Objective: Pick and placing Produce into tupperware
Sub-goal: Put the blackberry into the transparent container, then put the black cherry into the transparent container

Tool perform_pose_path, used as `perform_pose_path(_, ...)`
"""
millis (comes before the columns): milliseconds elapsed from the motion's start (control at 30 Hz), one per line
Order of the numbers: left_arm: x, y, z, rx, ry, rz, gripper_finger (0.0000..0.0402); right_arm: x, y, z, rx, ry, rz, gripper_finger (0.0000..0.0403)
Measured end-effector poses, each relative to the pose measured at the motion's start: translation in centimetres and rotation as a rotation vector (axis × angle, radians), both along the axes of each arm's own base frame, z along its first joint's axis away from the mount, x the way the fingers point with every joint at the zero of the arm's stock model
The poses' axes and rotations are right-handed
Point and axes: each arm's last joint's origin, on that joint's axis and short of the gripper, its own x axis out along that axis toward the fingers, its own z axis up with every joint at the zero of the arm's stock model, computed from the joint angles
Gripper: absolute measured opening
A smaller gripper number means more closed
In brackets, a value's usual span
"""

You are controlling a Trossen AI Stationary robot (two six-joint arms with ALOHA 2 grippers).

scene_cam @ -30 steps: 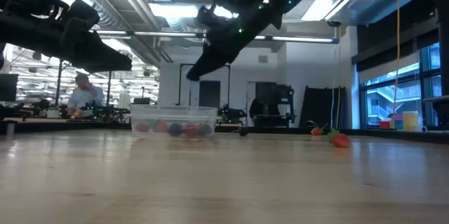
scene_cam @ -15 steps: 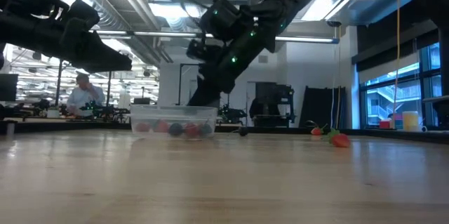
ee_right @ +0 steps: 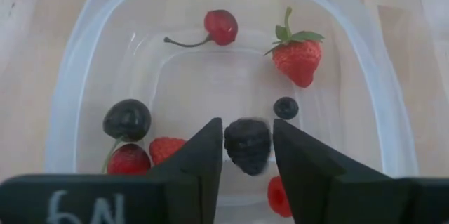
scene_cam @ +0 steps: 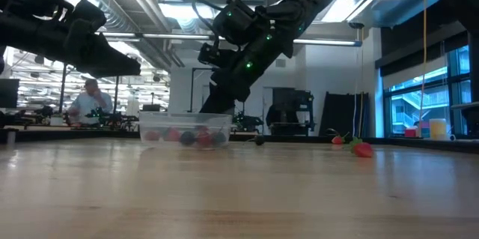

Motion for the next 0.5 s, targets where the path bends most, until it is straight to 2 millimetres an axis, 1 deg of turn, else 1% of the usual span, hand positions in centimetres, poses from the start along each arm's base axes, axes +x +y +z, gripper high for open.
perform_pose_path(367, 0.0, 0.0, 0.0, 0.000, 0.000, 0.000, 0.0199, 0.0, 0.0, 0.0, -0.005, 0.002, -0.003, 0.0153)
perform_pose_path(433, 0.0, 0.0, 0.0, 0.000, 0.000, 0.000, 0.0199, -0.3, -0.1, 0.4, -0.029, 0.022, -0.016, 0.0155)
perform_pose_path(500, 0.0, 0.0, 0.0, -0.001, 0.003, 0.000, 0.0199, -0.7, -0.2, 1.5, -0.085, 0.033, -0.024, 0.0156)
